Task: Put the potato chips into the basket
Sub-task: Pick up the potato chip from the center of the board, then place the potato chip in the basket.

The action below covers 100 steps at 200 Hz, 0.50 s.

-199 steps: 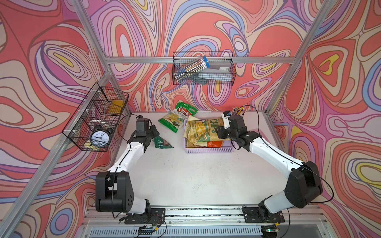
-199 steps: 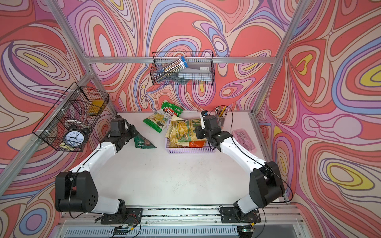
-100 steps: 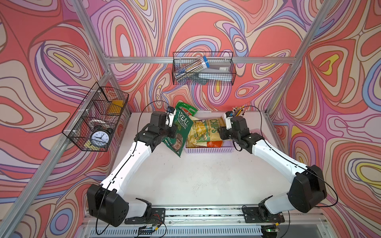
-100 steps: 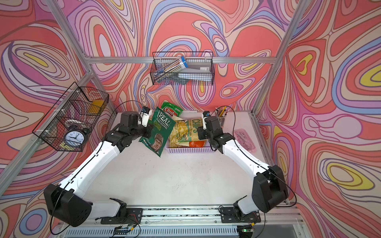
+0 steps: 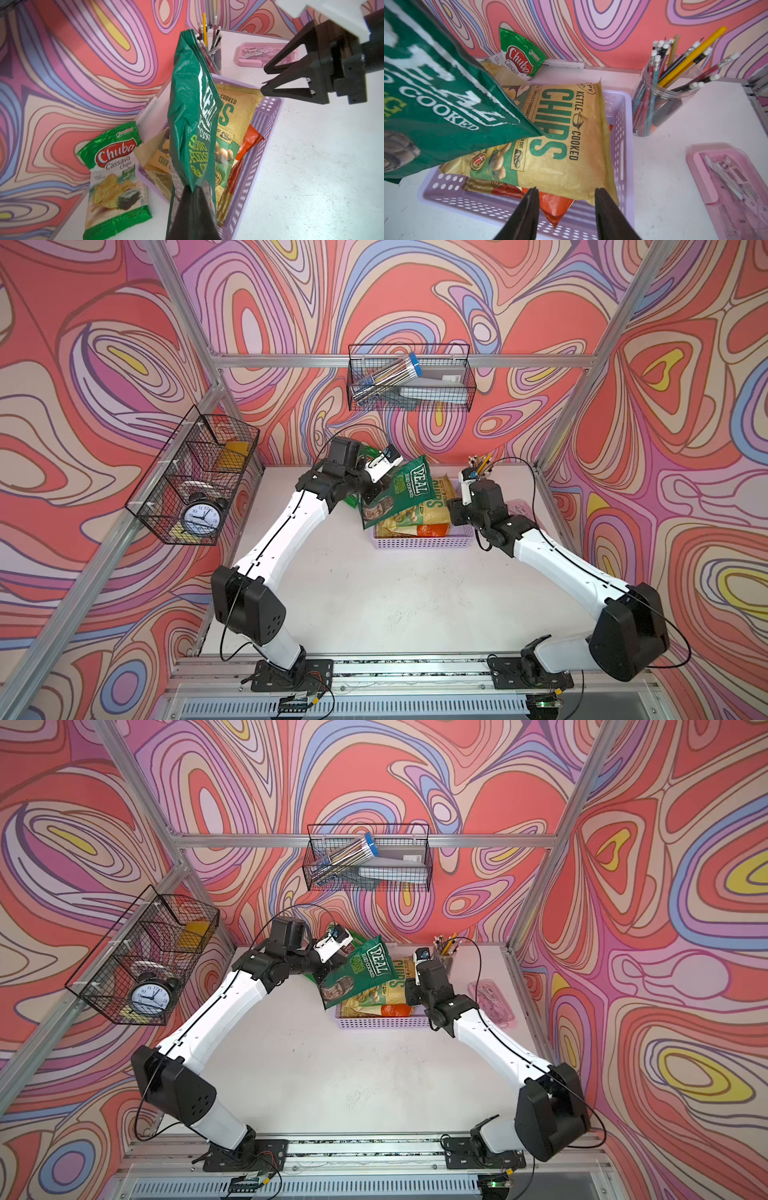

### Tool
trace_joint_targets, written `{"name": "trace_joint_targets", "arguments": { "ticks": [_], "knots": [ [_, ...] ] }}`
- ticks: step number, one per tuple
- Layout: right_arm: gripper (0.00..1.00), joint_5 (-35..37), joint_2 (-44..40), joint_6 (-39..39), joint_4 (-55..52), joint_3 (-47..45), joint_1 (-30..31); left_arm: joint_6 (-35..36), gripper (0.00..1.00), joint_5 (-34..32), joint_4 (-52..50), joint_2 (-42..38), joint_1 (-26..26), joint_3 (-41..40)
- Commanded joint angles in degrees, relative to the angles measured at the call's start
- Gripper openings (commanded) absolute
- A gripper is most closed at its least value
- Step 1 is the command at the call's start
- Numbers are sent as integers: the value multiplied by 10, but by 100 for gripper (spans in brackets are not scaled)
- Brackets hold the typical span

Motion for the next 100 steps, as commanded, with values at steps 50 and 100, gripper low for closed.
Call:
{"name": "trace_joint_targets", "arguments": {
  "ticks": [50,100],
  "knots": [
    [43,75,-105,-1,37,-62,-22,149,0,196,-207,202,-3,314],
    [43,83,-107,-5,25,-56,-23,120,0,385,-186,275,47,379]
  ]
}}
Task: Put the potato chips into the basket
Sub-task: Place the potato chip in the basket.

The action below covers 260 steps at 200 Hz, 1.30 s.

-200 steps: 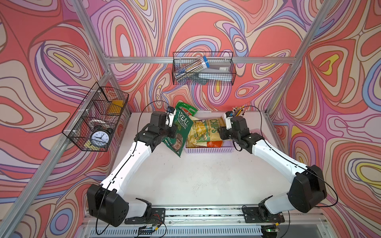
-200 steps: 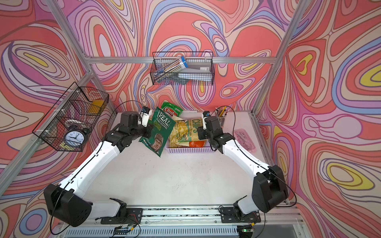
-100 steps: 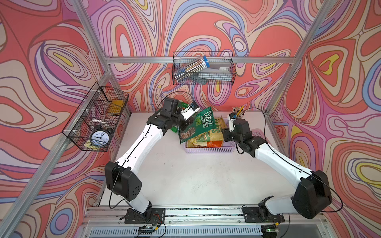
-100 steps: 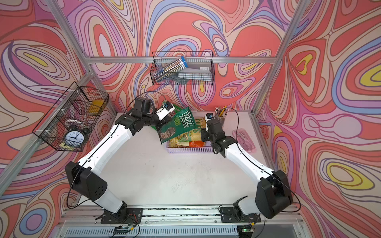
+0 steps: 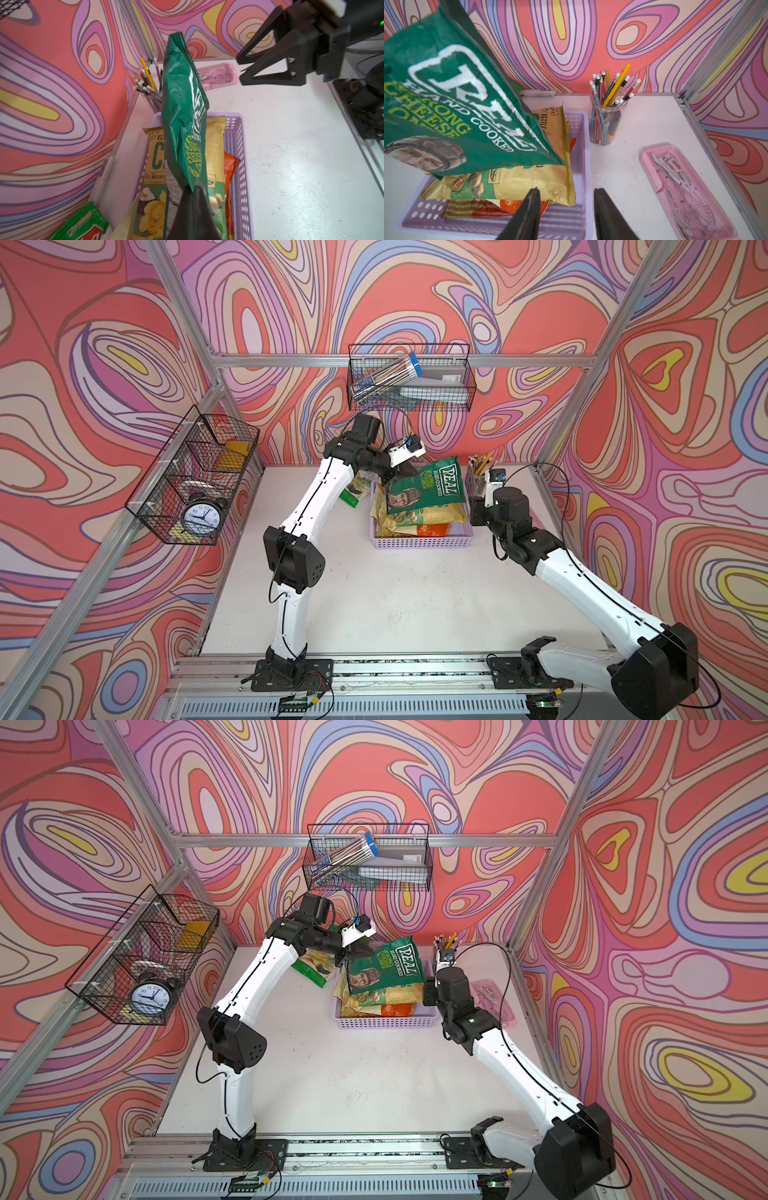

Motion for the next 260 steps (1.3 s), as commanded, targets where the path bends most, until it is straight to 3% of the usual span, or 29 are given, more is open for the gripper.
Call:
{"name": "trace_joint_targets", "arguments": {
  "ticks": [1,27,77,117,149,157,167,181,195,204,229,260],
  "knots": [
    [43,15,0,-5,-3,0,-2,-29,0,143,16,17,35,22],
    [43,17,1,-3,-5,-1,-2,-98,0,180,90,52,51,25],
    [43,4,11,4,-9,1,-2,-177,0,244,122,150,51,76],
    [44,-19,35,7,-6,12,-2,-133,0,162,79,188,44,90],
    [45,-71,109,25,6,39,-2,-111,0,75,76,194,32,86],
    [46,-88,130,31,14,46,-2,-113,7,57,85,194,28,82],
    [48,-119,158,41,29,56,-2,-122,22,31,103,191,22,70],
    [50,-162,201,48,44,79,-2,-125,30,-13,127,185,13,50],
    [52,-182,245,55,58,103,-2,-145,58,-42,164,173,11,21],
    [54,-194,270,54,63,119,-1,-158,67,-48,192,161,10,-5],
    [58,-191,332,49,90,151,-1,-205,75,-93,315,109,11,-100],
    [59,-157,386,41,59,190,1,-256,75,-173,406,52,18,-168]
  ]
}}
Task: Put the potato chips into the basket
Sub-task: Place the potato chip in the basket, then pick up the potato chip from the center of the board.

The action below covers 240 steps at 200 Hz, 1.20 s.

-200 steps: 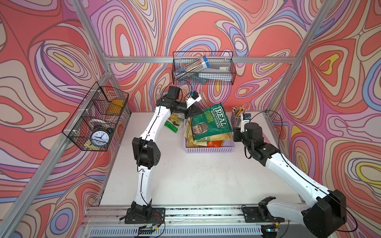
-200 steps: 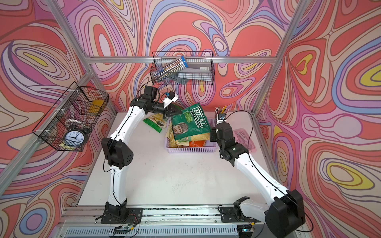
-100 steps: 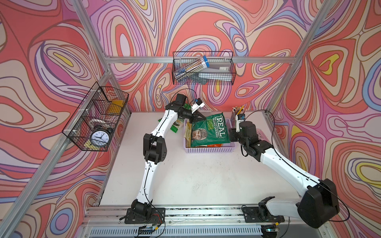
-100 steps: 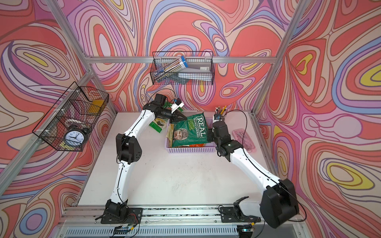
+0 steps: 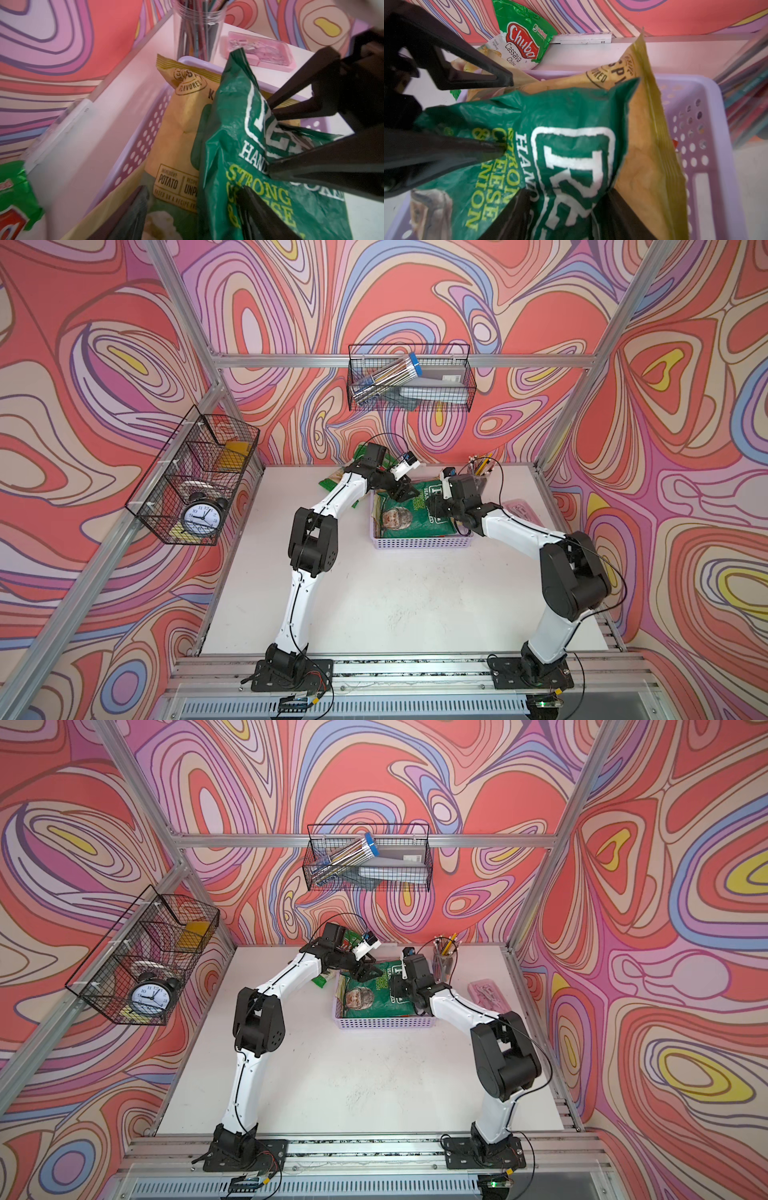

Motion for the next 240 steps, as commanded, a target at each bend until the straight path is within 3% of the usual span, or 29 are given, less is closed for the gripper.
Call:
{"name": "trace_joint_targets", "arguments": {
  "ticks": [1,42,50,73,96,112,168,209,240],
  "knots": [
    [59,16,25,-5,-6,23,2,-54,75,-82,117,-70,8,-27],
    [64,97,-20,-20,-53,16,5,-69,76,-207,171,-146,9,-114],
    [66,106,-30,-20,-56,10,6,-81,81,-238,186,-159,12,-133],
    [73,118,-76,-16,-69,0,7,-182,82,-368,173,-171,21,-145],
    [76,111,-105,-10,-64,-6,10,-318,82,-446,98,-170,35,-131],
    [76,100,-116,-9,-63,-3,12,-380,78,-446,89,-181,46,-160],
    [76,77,-142,-9,-57,-17,18,-542,73,-467,210,-244,101,-363],
    [75,64,-146,-3,-56,-28,23,-676,67,-374,226,-162,186,-369],
    [75,60,-154,-2,-59,-33,26,-720,65,-326,254,-109,210,-352]
  ]
}}
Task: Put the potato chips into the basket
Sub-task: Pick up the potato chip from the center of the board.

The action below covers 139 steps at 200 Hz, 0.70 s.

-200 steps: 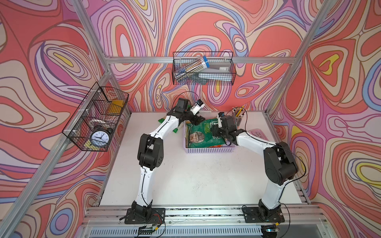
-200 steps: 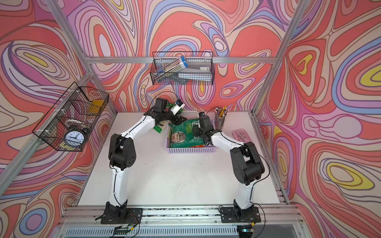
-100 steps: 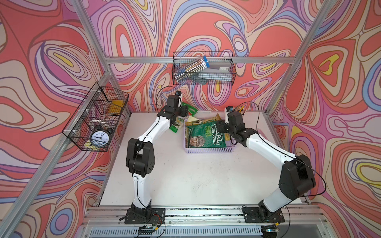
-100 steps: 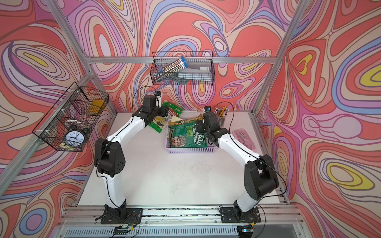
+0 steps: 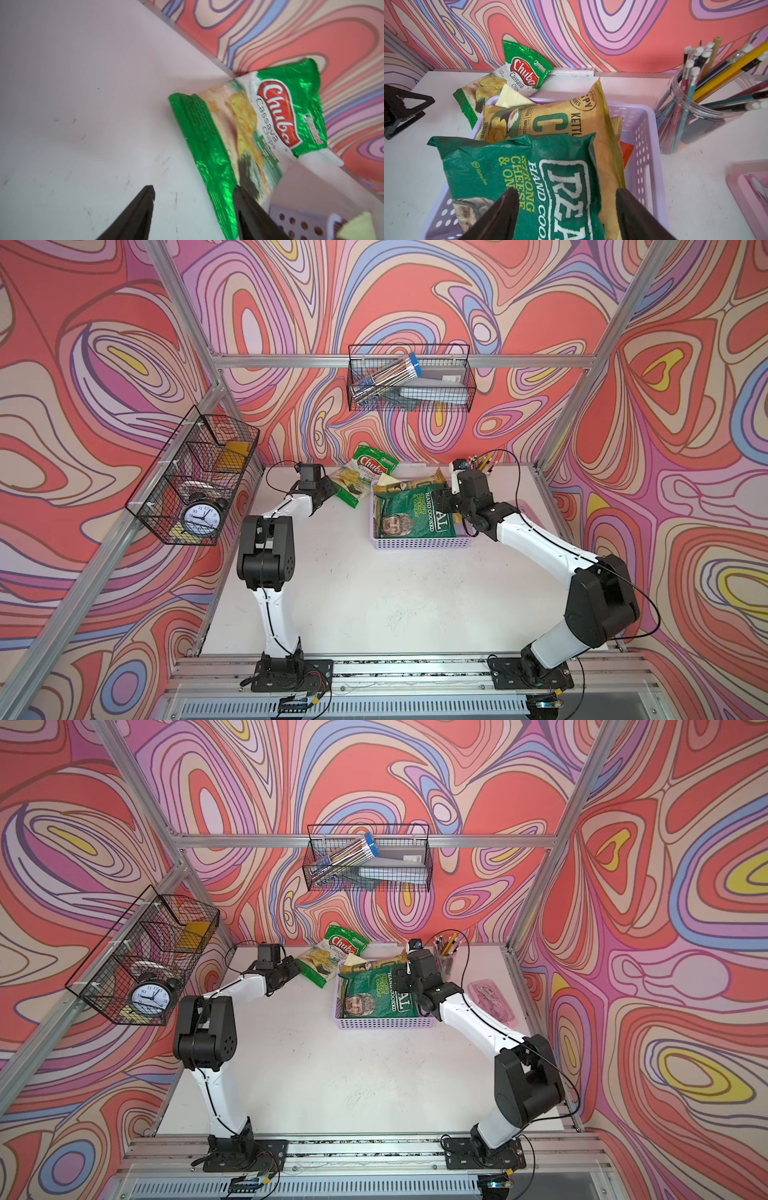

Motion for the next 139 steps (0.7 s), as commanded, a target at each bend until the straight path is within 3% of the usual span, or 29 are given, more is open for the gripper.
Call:
{"name": "trace_joint_targets", "arguments": {
  "ticks": [1,61,89,115,134,139],
  "knots": [
    [75,-8,-22,7,-5,-10,6,-69,65,51,24,43,3,21],
    [74,-6,-22,6,-15,-9,9,-112,63,94,46,119,7,68],
    [74,-2,-23,7,-20,-6,11,-130,47,132,76,144,7,79],
    [73,-3,-25,5,-25,-5,13,-140,17,155,103,153,7,83],
    [73,-4,-26,4,-28,-2,16,-142,0,169,116,143,7,78],
    [73,-4,-26,4,-28,-2,16,-140,0,170,117,138,7,76]
  ]
}}
